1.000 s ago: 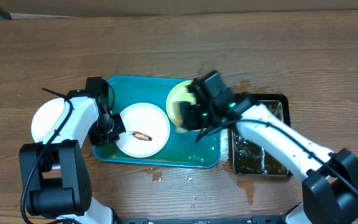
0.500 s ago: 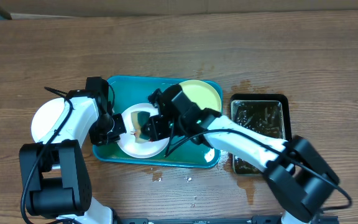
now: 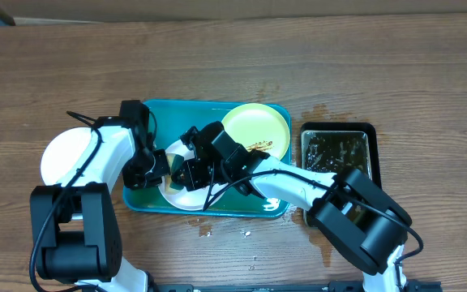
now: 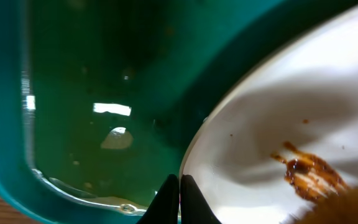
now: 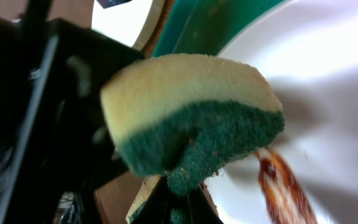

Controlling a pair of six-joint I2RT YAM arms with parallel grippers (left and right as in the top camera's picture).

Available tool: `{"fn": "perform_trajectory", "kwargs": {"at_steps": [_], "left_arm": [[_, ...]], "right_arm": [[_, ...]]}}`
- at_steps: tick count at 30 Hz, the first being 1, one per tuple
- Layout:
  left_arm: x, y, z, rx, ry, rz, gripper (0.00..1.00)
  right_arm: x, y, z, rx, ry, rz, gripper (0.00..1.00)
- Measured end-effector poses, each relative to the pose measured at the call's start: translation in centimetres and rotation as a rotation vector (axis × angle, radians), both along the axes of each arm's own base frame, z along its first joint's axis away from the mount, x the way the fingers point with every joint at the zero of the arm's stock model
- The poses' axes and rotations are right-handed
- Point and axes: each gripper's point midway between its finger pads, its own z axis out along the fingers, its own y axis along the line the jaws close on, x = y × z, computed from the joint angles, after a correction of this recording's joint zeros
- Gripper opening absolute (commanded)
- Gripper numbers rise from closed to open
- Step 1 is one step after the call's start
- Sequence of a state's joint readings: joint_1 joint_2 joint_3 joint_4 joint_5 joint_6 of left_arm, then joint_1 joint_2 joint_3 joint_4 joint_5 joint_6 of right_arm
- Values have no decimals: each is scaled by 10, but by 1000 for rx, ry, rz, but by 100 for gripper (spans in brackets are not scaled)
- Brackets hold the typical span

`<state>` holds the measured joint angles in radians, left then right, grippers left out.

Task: Clean dirty plates on tray and stack at the side
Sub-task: 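Scrub the held white plate with the sponge in right gripper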

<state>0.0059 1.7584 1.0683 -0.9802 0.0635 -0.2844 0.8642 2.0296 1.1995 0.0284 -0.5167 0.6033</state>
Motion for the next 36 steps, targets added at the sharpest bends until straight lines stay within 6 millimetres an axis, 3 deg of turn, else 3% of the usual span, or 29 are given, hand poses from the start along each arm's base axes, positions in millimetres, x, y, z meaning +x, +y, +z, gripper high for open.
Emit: {"fn": "perform_trajectory", "kwargs": {"at_steps": [11,20,29,36], "left_arm": [[-3,-9,1,-20,12,-20,4],[-3,-10,1,-14,13,-21,4],[-4,-7,0,3,18,7,4],[-6,-2,0,33,26,29,4]], "right_arm": [[7,-13,-35,-111,60,-107,4],[-2,-36,-47,-265,155,-149,4],[-14,-65,-46,-374,250,-167,4],[1,-99,-36,-437,215,-224,4]]}}
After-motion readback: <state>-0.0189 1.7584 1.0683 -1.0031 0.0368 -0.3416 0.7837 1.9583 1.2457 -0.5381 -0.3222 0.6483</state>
